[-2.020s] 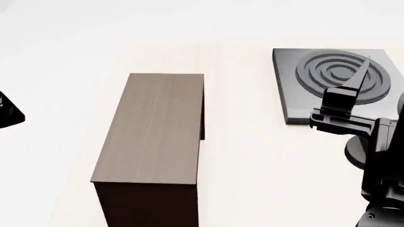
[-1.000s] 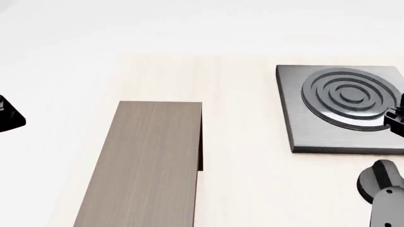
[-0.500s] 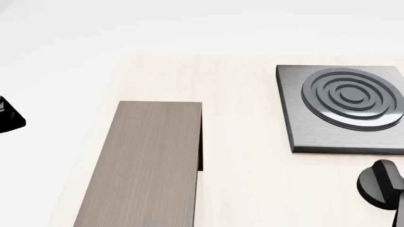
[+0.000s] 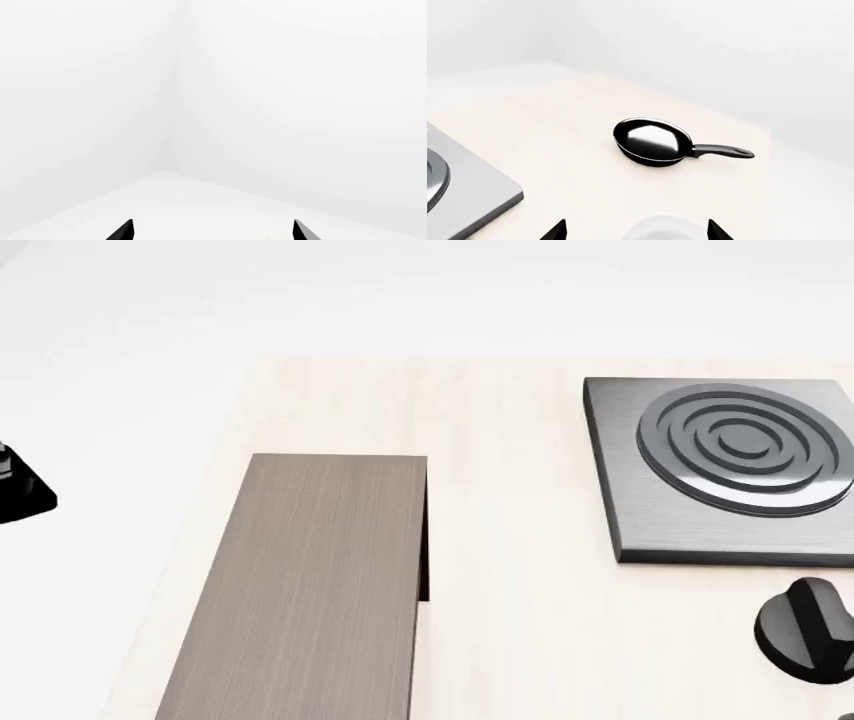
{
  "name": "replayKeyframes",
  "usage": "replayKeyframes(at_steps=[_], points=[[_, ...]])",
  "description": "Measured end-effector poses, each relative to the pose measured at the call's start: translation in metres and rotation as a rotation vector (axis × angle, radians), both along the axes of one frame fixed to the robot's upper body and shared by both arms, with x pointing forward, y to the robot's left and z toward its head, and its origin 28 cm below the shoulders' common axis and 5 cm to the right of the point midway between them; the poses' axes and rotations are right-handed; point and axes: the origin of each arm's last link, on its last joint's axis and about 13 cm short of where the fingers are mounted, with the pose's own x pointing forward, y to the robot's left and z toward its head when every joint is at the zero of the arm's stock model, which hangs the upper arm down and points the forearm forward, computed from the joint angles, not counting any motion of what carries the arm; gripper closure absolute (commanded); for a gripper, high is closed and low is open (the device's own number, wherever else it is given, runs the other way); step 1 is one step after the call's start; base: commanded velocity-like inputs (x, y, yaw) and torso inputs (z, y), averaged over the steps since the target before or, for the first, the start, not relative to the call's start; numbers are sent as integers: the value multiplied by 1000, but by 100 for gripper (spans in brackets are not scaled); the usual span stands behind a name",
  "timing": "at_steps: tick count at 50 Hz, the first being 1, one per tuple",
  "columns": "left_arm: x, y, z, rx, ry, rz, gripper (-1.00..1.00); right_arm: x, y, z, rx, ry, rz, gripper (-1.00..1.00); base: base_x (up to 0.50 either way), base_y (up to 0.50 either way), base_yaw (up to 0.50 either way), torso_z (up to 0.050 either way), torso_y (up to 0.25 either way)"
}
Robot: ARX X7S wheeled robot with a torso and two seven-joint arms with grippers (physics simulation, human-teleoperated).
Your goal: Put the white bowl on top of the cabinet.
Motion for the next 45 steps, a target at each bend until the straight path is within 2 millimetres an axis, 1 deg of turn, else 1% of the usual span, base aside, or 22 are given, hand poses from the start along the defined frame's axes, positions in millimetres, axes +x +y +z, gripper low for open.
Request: replayKeyframes(at_steps=[14,45], points=[[0,0,0,1,1,0,-100,0,-5,-4,42,40,-52,-100,0,0,0,0,0],[1,-1,-1,3,3,1,-100,-7,-22,-9,47,75,-184,-100,0,0,0,0,0]])
